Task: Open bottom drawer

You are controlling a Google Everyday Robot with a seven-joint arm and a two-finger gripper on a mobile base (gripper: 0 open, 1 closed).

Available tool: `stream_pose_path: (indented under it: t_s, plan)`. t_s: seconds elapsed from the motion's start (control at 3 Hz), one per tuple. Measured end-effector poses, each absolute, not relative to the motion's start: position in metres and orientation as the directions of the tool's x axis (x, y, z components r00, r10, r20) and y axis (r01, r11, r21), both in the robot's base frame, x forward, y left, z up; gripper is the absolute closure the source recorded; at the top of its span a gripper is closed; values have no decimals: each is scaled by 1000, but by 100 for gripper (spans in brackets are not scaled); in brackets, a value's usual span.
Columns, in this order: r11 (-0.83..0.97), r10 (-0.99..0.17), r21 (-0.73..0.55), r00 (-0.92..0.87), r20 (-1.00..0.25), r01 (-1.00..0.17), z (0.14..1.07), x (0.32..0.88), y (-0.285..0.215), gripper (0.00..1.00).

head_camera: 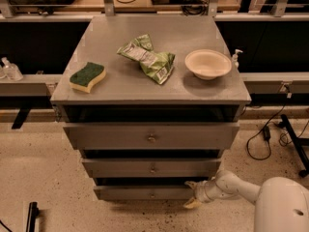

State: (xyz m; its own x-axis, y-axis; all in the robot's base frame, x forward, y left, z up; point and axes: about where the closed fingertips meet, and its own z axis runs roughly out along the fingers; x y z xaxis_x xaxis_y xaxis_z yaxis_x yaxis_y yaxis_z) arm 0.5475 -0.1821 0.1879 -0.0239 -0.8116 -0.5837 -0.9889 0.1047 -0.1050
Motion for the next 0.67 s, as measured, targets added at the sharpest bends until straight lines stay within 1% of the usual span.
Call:
stream_pose_path:
  t_s: [0.67]
  plan:
    - [87, -800, -81, -22, -600, -993, 191, 529, -184, 87]
